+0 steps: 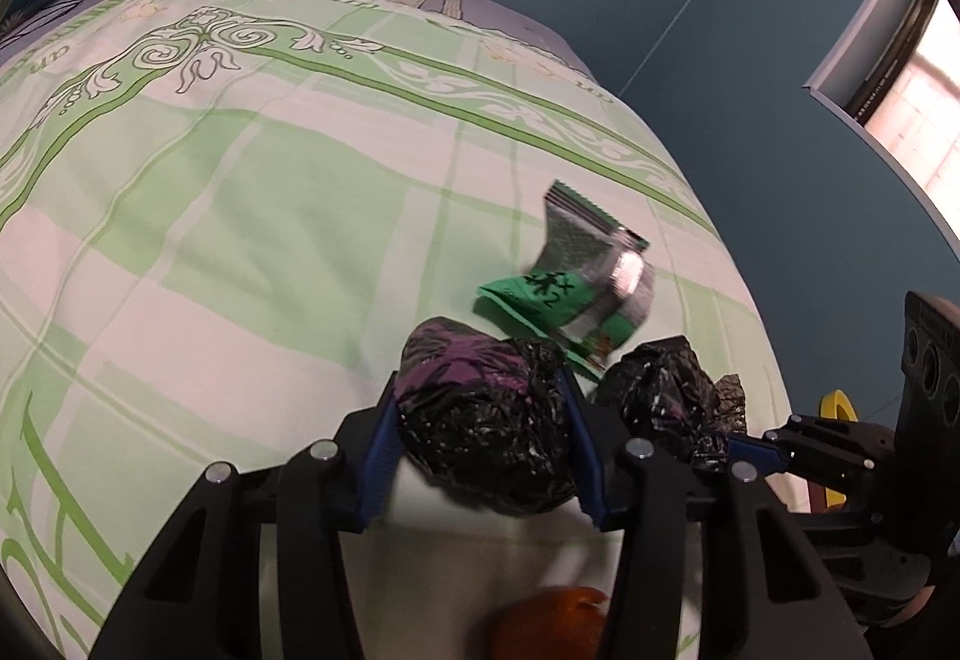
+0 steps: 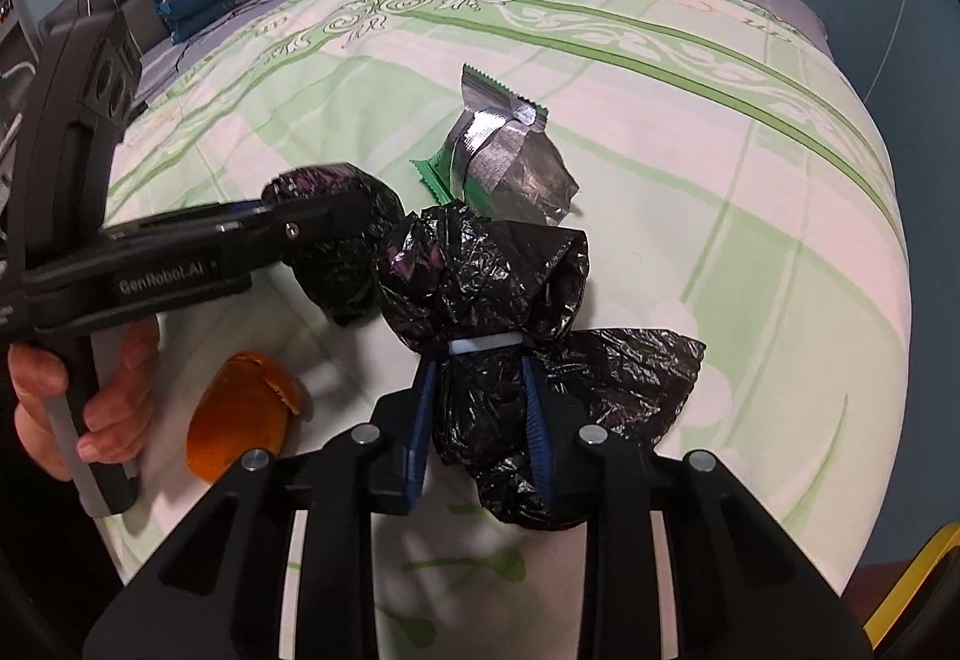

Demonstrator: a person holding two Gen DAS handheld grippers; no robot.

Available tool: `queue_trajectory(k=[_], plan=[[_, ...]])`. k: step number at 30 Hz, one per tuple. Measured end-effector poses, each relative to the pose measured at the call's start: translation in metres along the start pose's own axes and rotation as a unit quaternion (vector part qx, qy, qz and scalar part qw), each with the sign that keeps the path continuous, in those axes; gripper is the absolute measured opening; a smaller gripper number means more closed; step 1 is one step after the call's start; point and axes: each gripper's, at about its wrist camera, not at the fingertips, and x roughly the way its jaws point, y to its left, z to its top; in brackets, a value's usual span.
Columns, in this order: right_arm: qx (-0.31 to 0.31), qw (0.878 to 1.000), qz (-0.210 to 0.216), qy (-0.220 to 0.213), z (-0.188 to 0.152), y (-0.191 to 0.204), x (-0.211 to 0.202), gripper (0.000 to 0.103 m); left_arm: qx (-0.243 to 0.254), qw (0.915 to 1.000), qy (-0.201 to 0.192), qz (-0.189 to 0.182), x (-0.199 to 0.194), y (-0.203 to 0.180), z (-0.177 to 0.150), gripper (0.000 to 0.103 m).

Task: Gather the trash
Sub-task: 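Close the left tool on one black bag while the right tool grasps the other black bags, then lift the black bags in both tools and carry them over the bin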

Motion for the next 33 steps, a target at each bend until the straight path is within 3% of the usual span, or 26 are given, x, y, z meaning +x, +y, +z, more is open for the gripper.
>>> queue_trajectory(k=[13,21,29,33], plan=[[0.037,0.998,0.026,-0.043,-0.030,-0.006,-0.064,0.026,0.025,0.9987,-0.040,-0.021,-0.046,-0.020,-0.001,0.045],[0.070,0.995,0.029,-0.068,-0.050,-0.012,-0.107,0.026,0.024,0.9969,-0.074,0.005,-0.088,-0.019,-0.003,0.045],[0.083,0.993,0.002,-0.084,-0.078,-0.018,-0.160,0.026,0.062,0.9928,-0.100,0.020,-0.129,-0.054,-0.011,0.045],[0.095,0.991,0.013,-0.092,-0.095,-0.021,-0.181,0.026,0.077,0.9920,-0.099,0.017,-0.139,-0.074,-0.022,0.045]])
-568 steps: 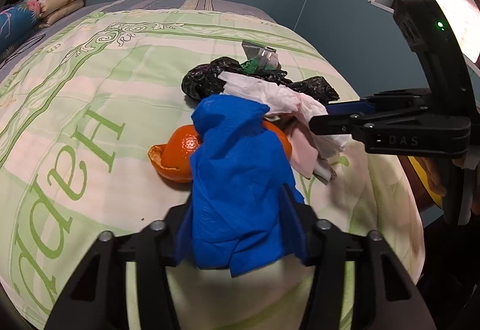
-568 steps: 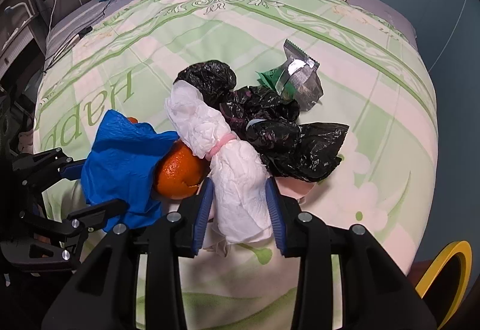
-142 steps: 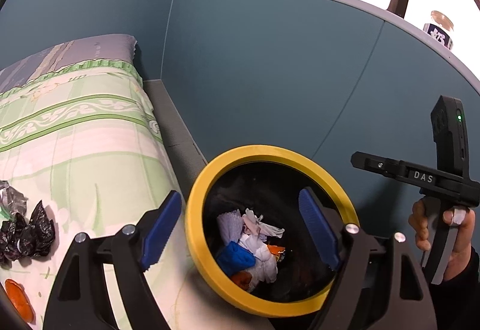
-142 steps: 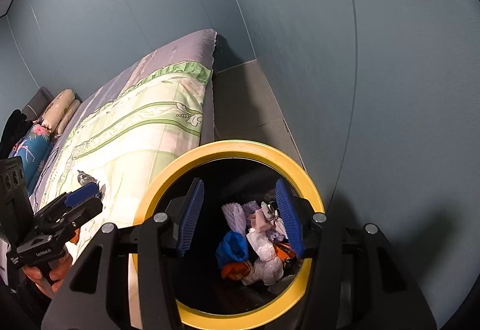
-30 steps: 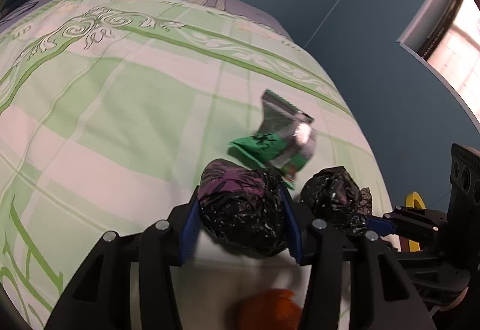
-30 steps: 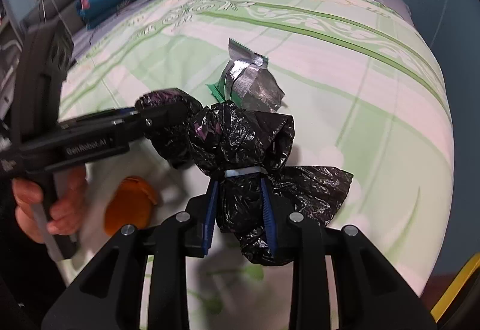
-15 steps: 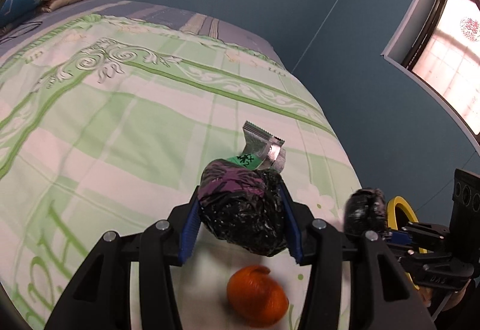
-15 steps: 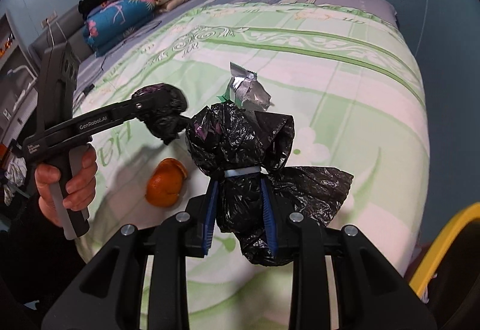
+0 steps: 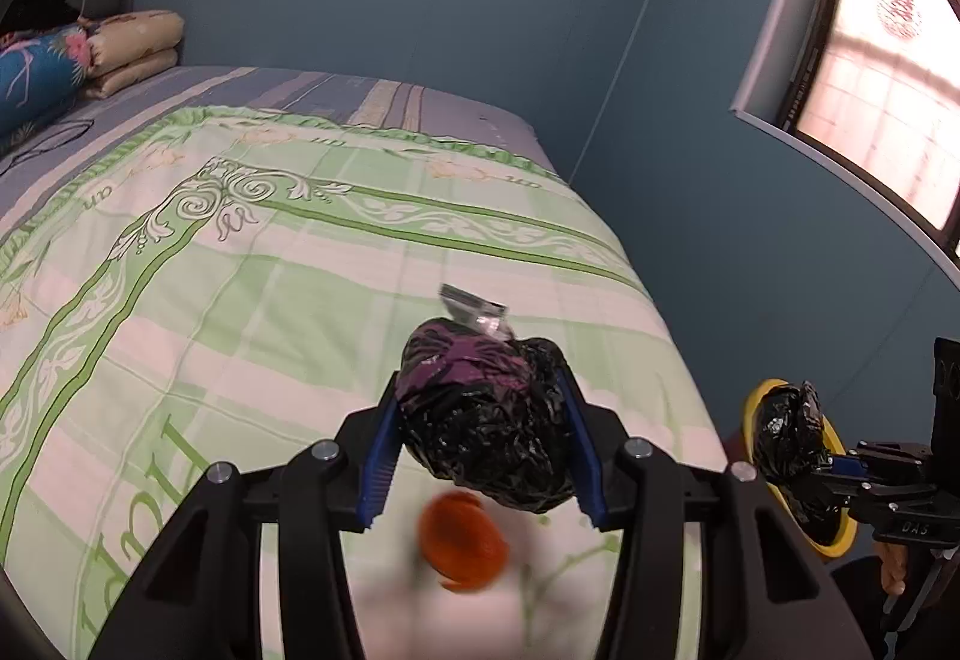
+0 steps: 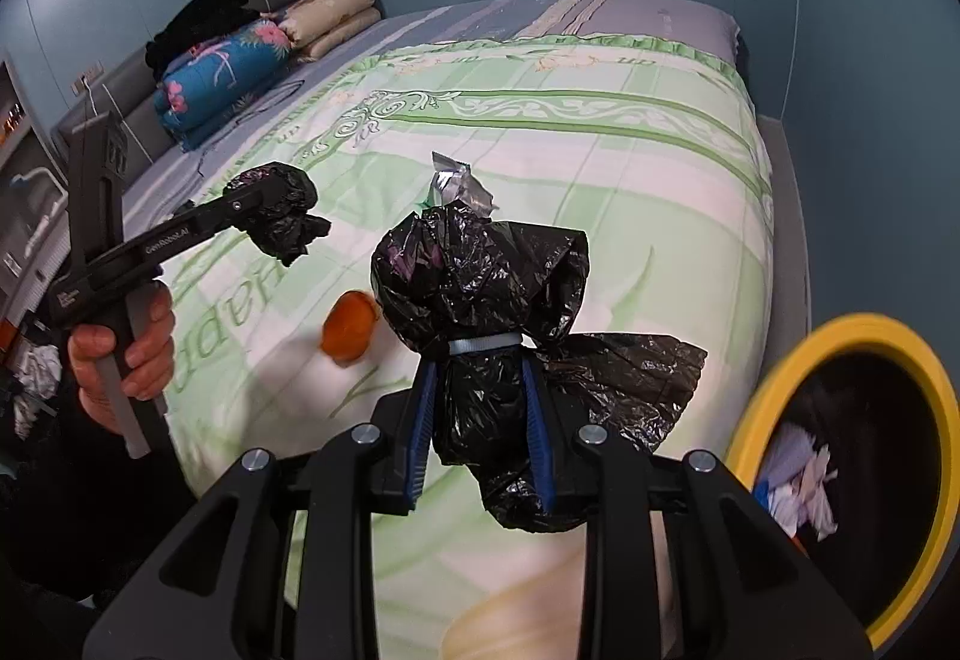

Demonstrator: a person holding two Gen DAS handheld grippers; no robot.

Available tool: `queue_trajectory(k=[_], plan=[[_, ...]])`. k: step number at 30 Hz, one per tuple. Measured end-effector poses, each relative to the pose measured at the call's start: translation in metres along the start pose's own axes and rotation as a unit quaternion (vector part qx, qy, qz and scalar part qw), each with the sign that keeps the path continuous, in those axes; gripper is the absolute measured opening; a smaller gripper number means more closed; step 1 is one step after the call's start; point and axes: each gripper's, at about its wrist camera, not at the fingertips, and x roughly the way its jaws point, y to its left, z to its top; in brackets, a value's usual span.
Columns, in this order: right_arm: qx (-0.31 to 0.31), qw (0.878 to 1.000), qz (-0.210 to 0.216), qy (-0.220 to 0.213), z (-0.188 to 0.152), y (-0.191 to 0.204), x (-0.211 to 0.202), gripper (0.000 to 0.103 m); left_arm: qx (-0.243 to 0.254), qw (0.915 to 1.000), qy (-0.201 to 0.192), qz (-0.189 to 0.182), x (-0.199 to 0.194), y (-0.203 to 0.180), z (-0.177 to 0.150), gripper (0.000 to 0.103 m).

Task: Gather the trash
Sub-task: 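Lift the black bags in both tools and carry them over the bin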

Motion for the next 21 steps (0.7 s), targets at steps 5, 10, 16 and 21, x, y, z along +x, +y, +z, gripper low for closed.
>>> queue_trajectory(k=[5,10,16,21], plan=[[0.012,1.000,0.000,-0.015,-0.013,-0.007,-0.025,0.026,0.023,0.9997,-0.004,-0.011,-0.014,-0.036,-0.001,0.045],[0.022,0.999,-0.005,-0.028,-0.019,-0.019,-0.041,0.026,0.046,0.9986,-0.010,-0.021,-0.023,-0.070,0.001,0.045],[0.040,0.998,-0.015,-0.047,-0.023,-0.038,-0.060,0.026,0.066,0.9971,-0.013,-0.037,-0.030,-0.107,0.003,0.045],[0.056,0.996,-0.019,-0.073,-0.027,-0.051,-0.079,0.026,0.083,0.9947,-0.019,-0.057,-0.036,-0.133,0.003,0.045]])
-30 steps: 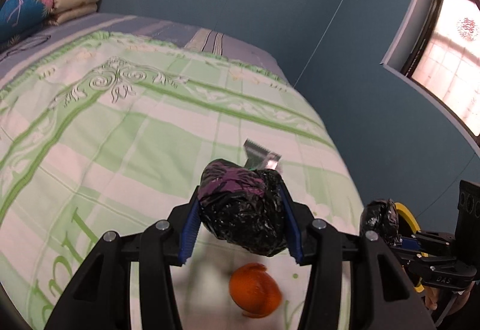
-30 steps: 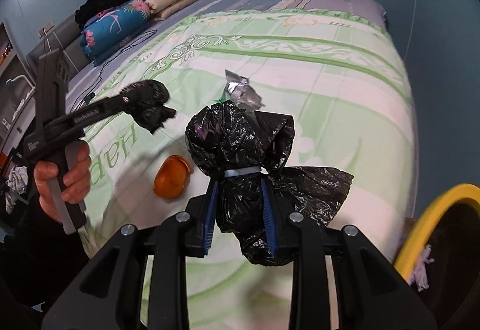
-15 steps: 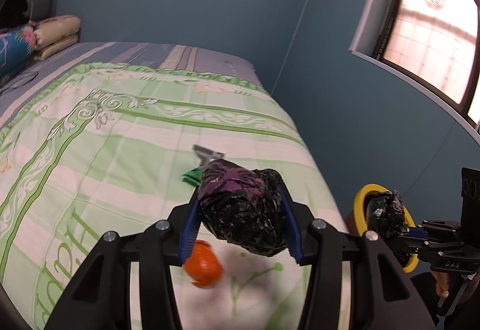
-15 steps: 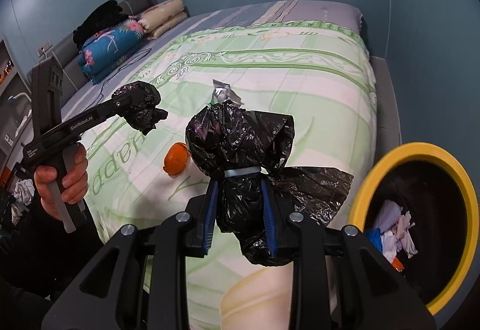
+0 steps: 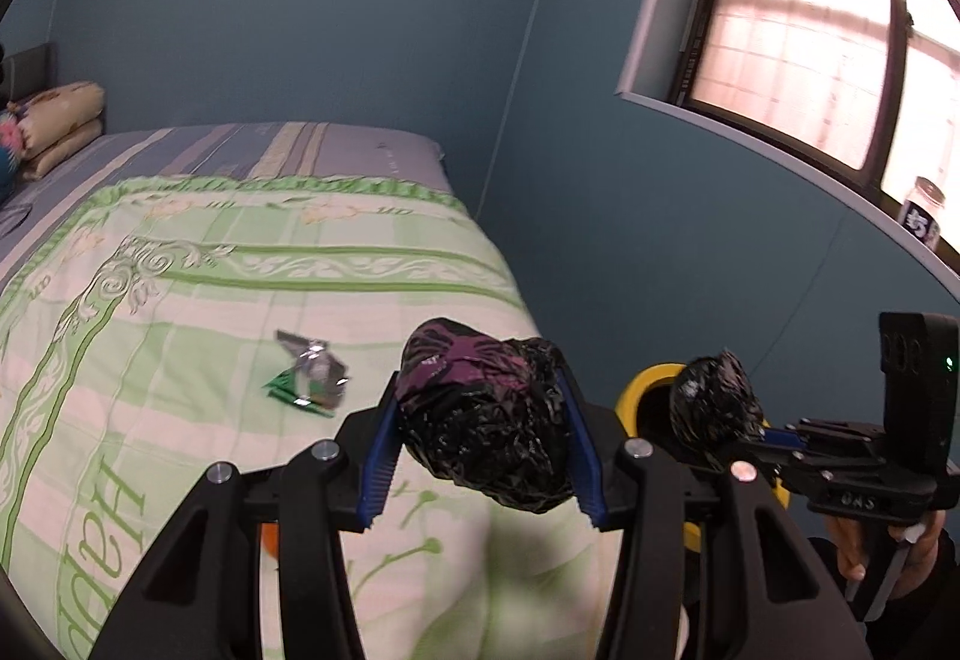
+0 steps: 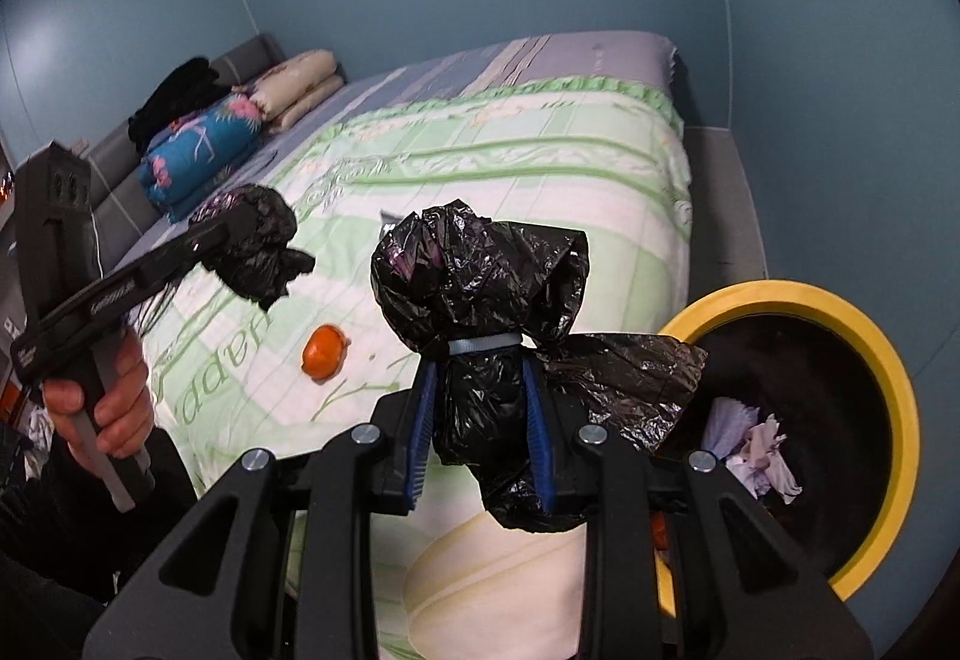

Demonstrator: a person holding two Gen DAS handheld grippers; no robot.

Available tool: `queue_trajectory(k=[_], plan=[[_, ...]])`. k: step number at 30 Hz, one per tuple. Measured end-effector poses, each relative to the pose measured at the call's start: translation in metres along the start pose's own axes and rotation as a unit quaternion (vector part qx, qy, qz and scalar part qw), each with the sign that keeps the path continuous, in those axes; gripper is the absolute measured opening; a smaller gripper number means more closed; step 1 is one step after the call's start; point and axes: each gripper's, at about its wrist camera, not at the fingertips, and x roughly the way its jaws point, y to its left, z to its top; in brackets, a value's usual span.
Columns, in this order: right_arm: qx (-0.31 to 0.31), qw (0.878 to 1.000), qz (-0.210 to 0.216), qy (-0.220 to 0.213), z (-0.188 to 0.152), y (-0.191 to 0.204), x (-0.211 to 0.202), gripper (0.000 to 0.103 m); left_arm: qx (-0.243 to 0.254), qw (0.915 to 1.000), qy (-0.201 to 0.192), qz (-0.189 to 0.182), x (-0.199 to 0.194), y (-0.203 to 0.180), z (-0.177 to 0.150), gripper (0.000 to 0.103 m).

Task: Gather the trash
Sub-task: 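Lift the black bags in both tools and carry them over the bin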

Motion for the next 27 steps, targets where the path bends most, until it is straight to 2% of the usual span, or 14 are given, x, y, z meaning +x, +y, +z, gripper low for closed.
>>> queue_trajectory(k=[11,17,27], plan=[[0.026,0.998,-0.026,-0.044,0.005,-0.033,-0.039,0.026,0.042,0.9982,-0.012,-0.041,0.000,-0.060,0.010,0.045],[0.044,0.995,-0.054,-0.070,0.003,-0.052,-0.059,0.026,0.060,0.9961,-0.012,-0.064,0.007,-0.092,0.013,0.045],[0.075,0.989,-0.090,-0.092,-0.007,-0.089,-0.081,0.026,0.105,0.9911,-0.025,-0.078,0.015,-0.139,0.013,0.045]])
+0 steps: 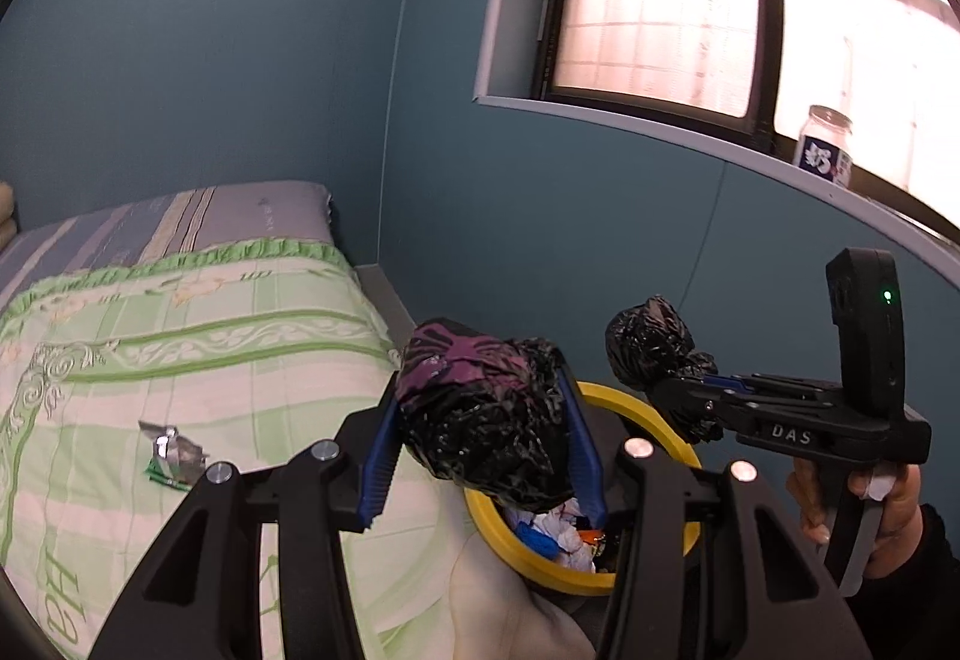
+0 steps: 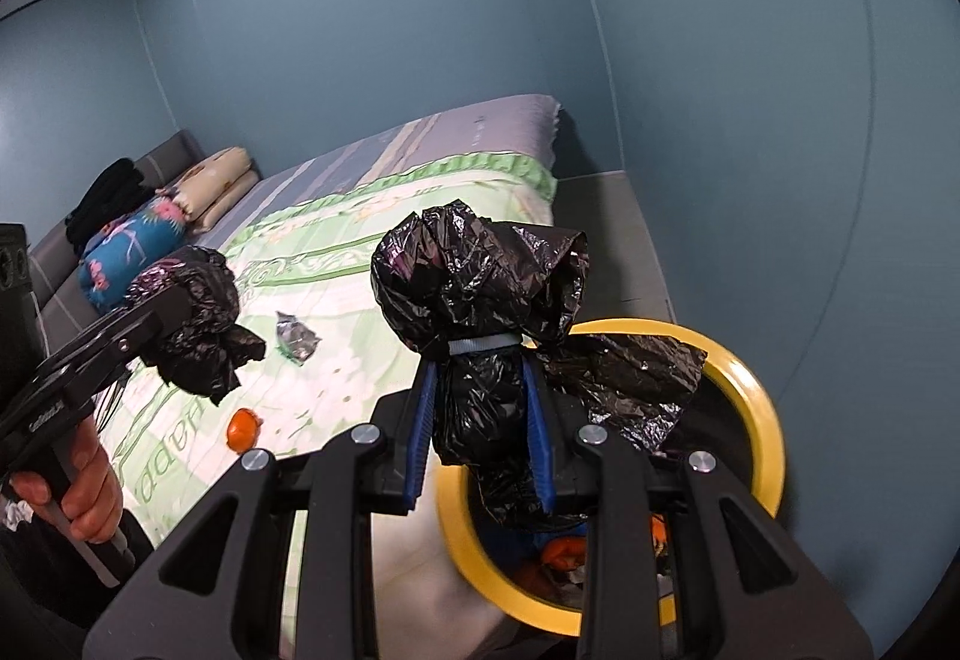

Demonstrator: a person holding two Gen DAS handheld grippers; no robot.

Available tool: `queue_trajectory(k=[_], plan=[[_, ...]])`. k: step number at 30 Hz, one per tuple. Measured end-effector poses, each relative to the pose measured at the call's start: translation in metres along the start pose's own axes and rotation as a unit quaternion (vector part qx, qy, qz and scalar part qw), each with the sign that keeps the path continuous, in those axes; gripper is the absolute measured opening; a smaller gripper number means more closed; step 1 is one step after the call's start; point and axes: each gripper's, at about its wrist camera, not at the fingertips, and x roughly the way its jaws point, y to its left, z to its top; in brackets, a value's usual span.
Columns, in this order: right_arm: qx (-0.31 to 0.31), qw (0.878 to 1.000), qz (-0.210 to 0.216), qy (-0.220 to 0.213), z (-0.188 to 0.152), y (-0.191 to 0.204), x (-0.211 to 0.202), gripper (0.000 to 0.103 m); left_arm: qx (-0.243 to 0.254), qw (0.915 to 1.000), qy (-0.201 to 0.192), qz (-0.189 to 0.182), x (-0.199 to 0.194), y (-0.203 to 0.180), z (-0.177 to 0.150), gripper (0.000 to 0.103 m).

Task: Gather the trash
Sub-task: 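Lift the black bags in both tools and carry them over the bin, then open both tools to drop the black bags into the bin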

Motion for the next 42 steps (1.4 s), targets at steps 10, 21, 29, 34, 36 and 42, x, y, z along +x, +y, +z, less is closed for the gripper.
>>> queue_trajectory(k=[10,21,29,34,36,42], plan=[[0.029,0.999,-0.026,-0.001,-0.006,-0.033,0.001,0.026,0.035,0.9991,0.013,-0.018,0.028,-0.036,0.001,0.045],[0.065,0.997,-0.033,0.020,-0.017,-0.062,0.017,0.026,0.051,0.9973,0.042,-0.033,0.070,-0.064,-0.009,0.045],[0.093,0.994,-0.037,0.037,-0.023,-0.077,0.028,0.027,0.048,0.9956,0.070,-0.040,0.097,-0.071,-0.018,0.045],[0.106,0.992,-0.040,0.049,-0.025,-0.086,0.038,0.027,0.034,0.9945,0.087,-0.047,0.114,-0.069,-0.024,0.045],[0.112,0.991,-0.039,0.055,-0.026,-0.089,0.042,0.027,0.027,0.9939,0.093,-0.052,0.121,-0.068,-0.027,0.045],[0.124,0.989,-0.040,0.067,-0.027,-0.091,0.053,0.027,0.013,0.9899,0.125,-0.066,0.146,-0.066,-0.038,0.046]])
